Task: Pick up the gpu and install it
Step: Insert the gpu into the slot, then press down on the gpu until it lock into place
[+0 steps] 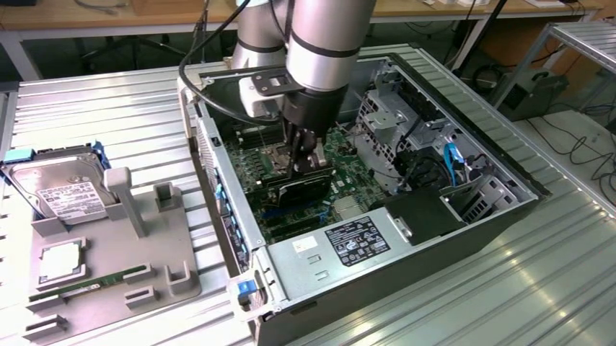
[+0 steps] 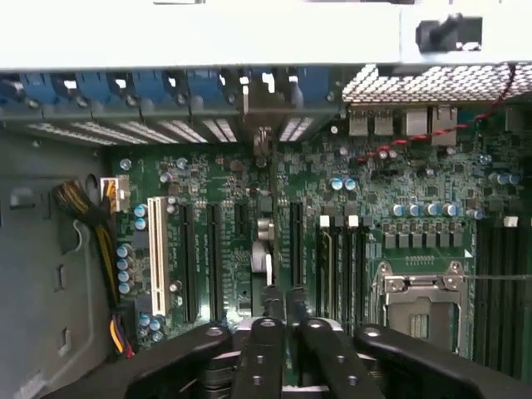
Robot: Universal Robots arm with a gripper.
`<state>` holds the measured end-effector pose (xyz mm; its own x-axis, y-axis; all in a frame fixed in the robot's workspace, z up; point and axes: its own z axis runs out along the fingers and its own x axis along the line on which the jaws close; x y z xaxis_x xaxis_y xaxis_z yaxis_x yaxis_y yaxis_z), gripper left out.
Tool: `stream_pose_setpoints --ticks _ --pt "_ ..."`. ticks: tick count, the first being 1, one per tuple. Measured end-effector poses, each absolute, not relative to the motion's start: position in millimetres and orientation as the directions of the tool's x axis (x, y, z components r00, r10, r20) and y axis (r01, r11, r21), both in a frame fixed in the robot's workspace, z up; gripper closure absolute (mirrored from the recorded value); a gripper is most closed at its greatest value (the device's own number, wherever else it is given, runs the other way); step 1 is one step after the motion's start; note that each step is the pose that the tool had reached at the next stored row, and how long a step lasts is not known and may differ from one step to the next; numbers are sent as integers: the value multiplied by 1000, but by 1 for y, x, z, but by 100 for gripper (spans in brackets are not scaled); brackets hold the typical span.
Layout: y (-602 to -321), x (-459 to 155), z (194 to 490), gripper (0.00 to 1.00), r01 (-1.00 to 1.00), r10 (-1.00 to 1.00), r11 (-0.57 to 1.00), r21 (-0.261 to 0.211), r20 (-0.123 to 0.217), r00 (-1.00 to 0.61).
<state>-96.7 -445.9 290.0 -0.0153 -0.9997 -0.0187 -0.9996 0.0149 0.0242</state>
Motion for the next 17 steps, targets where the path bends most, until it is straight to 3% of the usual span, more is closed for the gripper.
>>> stream_pose_setpoints --ticks 5,17 --pt "-446 -80 290 89 -999 -999 10 43 -35 -12" --pt "-446 -78 290 89 -999 -999 10 45 -35 -11"
